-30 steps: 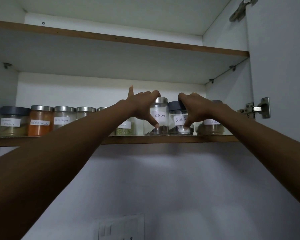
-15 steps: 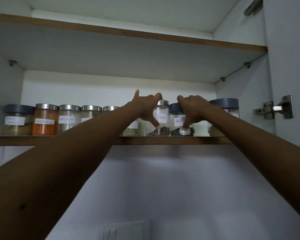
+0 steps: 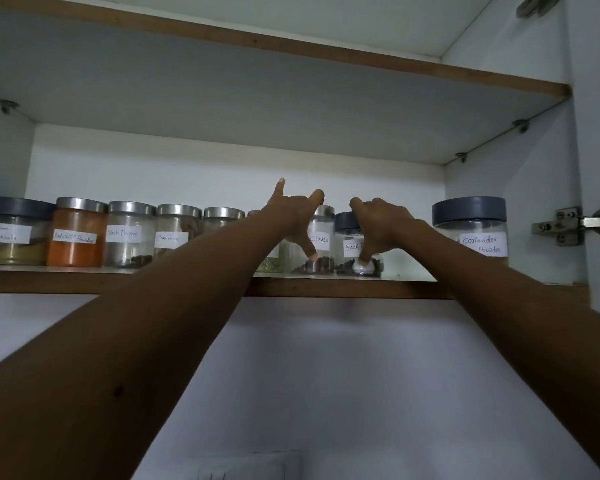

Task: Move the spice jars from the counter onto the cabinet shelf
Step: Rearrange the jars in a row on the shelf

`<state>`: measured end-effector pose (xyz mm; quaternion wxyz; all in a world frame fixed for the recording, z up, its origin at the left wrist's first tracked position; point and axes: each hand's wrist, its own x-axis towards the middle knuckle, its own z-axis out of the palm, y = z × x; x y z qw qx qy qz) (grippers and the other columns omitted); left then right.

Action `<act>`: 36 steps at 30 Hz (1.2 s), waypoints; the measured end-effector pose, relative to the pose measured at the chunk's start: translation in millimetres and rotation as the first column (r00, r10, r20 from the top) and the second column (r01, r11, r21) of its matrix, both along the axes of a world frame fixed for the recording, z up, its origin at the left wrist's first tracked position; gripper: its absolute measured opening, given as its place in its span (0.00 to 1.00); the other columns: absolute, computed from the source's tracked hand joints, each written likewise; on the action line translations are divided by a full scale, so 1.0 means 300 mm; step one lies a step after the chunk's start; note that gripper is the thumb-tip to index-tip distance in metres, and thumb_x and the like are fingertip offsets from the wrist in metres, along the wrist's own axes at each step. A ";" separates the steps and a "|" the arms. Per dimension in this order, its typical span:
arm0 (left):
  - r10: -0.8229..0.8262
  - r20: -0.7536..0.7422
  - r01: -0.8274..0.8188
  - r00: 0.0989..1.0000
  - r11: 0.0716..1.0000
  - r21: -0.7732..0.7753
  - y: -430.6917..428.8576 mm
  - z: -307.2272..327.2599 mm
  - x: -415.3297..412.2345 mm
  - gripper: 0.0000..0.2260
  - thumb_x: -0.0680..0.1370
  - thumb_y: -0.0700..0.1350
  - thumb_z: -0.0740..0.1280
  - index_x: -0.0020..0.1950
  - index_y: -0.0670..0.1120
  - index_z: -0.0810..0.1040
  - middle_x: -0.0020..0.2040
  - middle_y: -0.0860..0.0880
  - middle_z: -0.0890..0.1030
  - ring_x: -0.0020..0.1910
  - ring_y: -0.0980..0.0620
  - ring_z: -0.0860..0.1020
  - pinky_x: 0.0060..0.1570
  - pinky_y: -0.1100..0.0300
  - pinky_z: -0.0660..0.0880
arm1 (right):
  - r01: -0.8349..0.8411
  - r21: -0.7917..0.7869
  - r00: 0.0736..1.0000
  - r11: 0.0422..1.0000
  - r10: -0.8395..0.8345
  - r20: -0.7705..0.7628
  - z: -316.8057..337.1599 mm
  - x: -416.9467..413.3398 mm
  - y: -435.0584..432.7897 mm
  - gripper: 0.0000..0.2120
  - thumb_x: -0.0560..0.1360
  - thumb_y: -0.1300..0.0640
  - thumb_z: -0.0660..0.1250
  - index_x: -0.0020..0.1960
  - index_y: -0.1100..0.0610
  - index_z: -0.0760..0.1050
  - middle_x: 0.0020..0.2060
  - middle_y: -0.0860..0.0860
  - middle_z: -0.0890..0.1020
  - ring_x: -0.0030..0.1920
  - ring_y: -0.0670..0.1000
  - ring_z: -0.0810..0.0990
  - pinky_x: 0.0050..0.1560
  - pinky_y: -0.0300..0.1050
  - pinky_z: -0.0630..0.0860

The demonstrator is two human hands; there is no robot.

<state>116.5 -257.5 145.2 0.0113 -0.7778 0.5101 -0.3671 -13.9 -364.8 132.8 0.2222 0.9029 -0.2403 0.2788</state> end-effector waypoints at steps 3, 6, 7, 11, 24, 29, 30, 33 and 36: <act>0.038 0.033 -0.038 0.999 0.999 0.011 -0.028 0.005 0.022 0.45 0.64 0.65 0.72 0.69 0.43 0.55 0.58 0.44 0.78 0.63 0.43 0.73 0.69 0.38 0.38 | 0.011 0.001 1.000 1.000 -0.011 -0.012 0.001 0.027 -0.014 0.38 0.60 0.51 0.79 0.61 0.60 0.61 0.54 0.58 0.75 0.54 0.57 0.73 0.42 0.47 0.68; 0.066 0.067 -0.067 0.996 0.998 0.018 -0.051 0.006 0.047 0.46 0.64 0.66 0.72 0.70 0.43 0.54 0.57 0.44 0.79 0.63 0.43 0.73 0.70 0.39 0.38 | 0.011 0.022 1.000 1.000 -0.010 -0.022 0.004 0.058 -0.031 0.39 0.60 0.52 0.79 0.61 0.60 0.60 0.54 0.58 0.75 0.55 0.57 0.73 0.43 0.47 0.69; 0.068 0.073 -0.070 0.995 0.997 0.017 -0.057 0.006 0.056 0.46 0.64 0.66 0.72 0.70 0.43 0.55 0.57 0.43 0.78 0.64 0.43 0.73 0.70 0.39 0.38 | 0.015 0.027 0.999 1.000 -0.014 -0.031 0.007 0.068 -0.037 0.39 0.60 0.53 0.79 0.61 0.59 0.60 0.54 0.58 0.75 0.55 0.57 0.73 0.44 0.48 0.70; 0.065 0.069 -0.067 0.996 0.998 0.021 -0.083 0.003 0.101 0.45 0.65 0.64 0.72 0.69 0.42 0.56 0.60 0.42 0.77 0.66 0.43 0.71 0.70 0.39 0.38 | 0.033 0.030 0.998 0.999 -0.032 -0.054 0.020 0.107 -0.060 0.35 0.62 0.59 0.77 0.61 0.59 0.61 0.54 0.58 0.75 0.52 0.55 0.72 0.44 0.48 0.71; 0.166 0.183 -0.173 0.969 0.985 0.022 -0.165 0.005 0.148 0.47 0.64 0.65 0.72 0.72 0.42 0.55 0.66 0.41 0.73 0.71 0.41 0.63 0.70 0.40 0.39 | 0.060 0.028 0.991 0.998 -0.056 -0.124 0.069 0.214 -0.136 0.34 0.64 0.62 0.77 0.64 0.59 0.62 0.56 0.57 0.73 0.55 0.56 0.75 0.49 0.48 0.73; 0.193 0.194 -0.201 0.962 0.979 0.024 -0.175 0.008 0.152 0.48 0.64 0.66 0.71 0.72 0.42 0.54 0.66 0.41 0.73 0.71 0.41 0.63 0.70 0.40 0.39 | 0.026 0.077 0.994 0.997 -0.017 -0.110 0.074 0.224 -0.157 0.36 0.62 0.62 0.78 0.64 0.58 0.61 0.56 0.58 0.72 0.54 0.57 0.75 0.52 0.50 0.75; 0.195 0.194 -0.203 0.961 0.979 0.021 -0.174 0.008 0.151 0.48 0.64 0.66 0.71 0.72 0.42 0.54 0.65 0.40 0.73 0.71 0.41 0.63 0.70 0.39 0.39 | 0.017 0.088 0.994 0.996 -0.007 -0.106 0.073 0.226 -0.161 0.37 0.62 0.61 0.78 0.63 0.58 0.61 0.56 0.58 0.72 0.54 0.57 0.75 0.53 0.51 0.75; 0.210 0.213 -0.215 0.954 0.977 0.001 -0.175 -0.001 0.151 0.48 0.64 0.67 0.70 0.73 0.42 0.54 0.68 0.39 0.70 0.72 0.41 0.61 0.70 0.39 0.39 | -0.001 0.107 0.997 0.994 0.010 -0.077 0.065 0.230 -0.177 0.36 0.61 0.62 0.78 0.62 0.58 0.61 0.54 0.58 0.72 0.52 0.57 0.75 0.54 0.54 0.76; 0.269 0.268 -0.270 0.925 0.962 -0.033 -0.164 -0.021 0.151 0.49 0.66 0.68 0.68 0.75 0.43 0.51 0.76 0.38 0.53 0.76 0.40 0.46 0.68 0.36 0.37 | -0.025 0.139 0.998 0.990 0.032 -0.048 0.053 0.229 -0.177 0.36 0.63 0.64 0.77 0.63 0.59 0.59 0.54 0.58 0.72 0.52 0.57 0.75 0.52 0.52 0.76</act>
